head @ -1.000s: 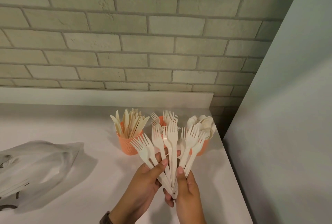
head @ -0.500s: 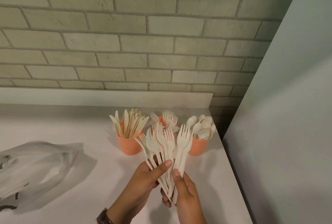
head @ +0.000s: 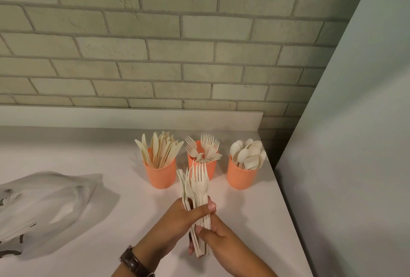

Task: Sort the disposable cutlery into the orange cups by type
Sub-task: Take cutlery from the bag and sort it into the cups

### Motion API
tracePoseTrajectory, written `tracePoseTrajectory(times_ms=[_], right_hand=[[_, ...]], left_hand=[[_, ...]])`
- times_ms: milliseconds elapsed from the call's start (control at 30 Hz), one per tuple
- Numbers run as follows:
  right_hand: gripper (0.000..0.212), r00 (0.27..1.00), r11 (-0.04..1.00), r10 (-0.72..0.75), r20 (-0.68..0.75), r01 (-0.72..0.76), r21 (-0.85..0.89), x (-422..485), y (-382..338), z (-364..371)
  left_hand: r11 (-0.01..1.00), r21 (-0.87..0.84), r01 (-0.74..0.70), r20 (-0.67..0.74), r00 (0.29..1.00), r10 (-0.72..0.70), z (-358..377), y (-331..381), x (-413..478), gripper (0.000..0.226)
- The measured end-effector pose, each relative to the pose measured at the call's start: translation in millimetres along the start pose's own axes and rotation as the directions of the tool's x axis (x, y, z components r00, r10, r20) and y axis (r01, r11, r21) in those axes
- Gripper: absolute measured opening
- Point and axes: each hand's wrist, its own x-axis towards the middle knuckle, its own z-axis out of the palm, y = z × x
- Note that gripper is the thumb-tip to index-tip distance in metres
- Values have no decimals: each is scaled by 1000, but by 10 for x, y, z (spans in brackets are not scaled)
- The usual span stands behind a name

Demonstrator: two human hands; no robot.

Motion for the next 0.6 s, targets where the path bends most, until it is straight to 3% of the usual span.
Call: tracePoseTrajectory(times_ms=[133,233,333,467,533,600], right_hand=[[32,996,989,-6,-89,-7,-147,12,32,17],[33,955,958,-118,-272,38,-283,25,34,0],[34,899,971,-157,-410,66,-228,76,21,-68],[34,933,997,-47,-356,23,-70,195,-93,-171],[18,957,997,-7,-291,-15,-76,263,-223,-251],[20,969,990,-43,-245,7,-144,332,-380,-328]], left_hand=[[998,65,-23,-68,997,27,27,-47,52,11],[996,77,-43,-74,996,49,35,-55,72,8],[990,113,-85,-69,993,93,57,-59,101,13],[974,177,-139,-42,988,148,83,-39,220,29],[970,201,-134,-12,990,140,64,49,294,30],[963,219,-159,11,987,161,26,181,360,25]])
